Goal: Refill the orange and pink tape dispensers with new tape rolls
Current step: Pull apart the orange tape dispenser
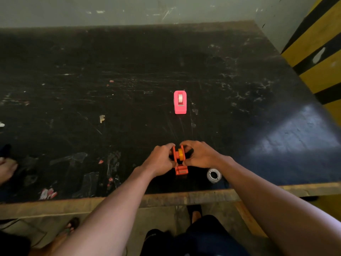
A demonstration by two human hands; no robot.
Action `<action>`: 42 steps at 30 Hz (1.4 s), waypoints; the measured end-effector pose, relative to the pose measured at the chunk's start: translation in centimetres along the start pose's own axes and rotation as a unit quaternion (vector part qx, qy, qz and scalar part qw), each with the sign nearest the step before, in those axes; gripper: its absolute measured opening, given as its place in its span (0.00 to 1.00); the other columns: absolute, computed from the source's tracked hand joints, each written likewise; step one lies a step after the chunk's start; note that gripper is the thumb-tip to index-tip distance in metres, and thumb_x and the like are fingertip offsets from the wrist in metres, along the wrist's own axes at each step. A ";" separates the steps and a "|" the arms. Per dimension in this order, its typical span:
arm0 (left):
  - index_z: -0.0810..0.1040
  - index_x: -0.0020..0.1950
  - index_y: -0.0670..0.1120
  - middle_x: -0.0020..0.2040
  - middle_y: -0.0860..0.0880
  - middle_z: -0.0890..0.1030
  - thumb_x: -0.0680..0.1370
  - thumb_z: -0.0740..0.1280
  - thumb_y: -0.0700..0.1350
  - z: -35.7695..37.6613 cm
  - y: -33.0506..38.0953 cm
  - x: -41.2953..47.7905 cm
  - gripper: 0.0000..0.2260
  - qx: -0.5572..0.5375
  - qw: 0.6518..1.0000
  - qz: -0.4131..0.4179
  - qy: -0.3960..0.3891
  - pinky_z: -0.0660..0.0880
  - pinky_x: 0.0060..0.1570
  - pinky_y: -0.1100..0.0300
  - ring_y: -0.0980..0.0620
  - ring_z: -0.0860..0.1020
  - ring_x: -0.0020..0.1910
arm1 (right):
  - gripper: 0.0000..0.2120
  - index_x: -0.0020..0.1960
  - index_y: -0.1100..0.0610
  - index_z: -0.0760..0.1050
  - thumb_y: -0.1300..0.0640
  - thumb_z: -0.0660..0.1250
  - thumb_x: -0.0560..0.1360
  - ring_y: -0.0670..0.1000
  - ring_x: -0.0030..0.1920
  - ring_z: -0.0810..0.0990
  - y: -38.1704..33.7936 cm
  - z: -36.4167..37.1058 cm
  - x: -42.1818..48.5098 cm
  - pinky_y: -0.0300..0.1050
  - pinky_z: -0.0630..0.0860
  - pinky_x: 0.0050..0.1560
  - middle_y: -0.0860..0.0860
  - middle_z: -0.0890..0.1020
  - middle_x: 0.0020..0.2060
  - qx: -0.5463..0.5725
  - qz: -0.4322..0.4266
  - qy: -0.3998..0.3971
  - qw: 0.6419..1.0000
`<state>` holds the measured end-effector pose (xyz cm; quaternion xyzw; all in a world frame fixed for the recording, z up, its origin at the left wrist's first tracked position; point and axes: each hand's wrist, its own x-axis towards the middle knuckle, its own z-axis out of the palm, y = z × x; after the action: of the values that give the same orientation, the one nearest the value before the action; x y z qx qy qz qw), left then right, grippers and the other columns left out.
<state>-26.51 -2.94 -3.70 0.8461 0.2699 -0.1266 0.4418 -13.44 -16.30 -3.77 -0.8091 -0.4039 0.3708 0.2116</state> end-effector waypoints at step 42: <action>0.83 0.54 0.50 0.46 0.50 0.90 0.69 0.79 0.43 -0.1 -0.3 -0.4 0.15 -0.010 1.000 0.022 -0.011 0.81 0.61 0.47 0.53 0.88 0.49 | 0.24 0.63 0.55 0.77 0.62 0.77 0.68 0.42 0.48 0.85 1.3 0.5 -1.7 0.46 0.80 0.58 0.50 0.87 0.50 0.088 -0.052 0.015 0.995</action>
<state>-27.03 -2.88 -3.69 0.8459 0.2478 -0.1238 0.4558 -13.83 -18.37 -4.16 -0.7709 -0.4079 0.3808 0.3071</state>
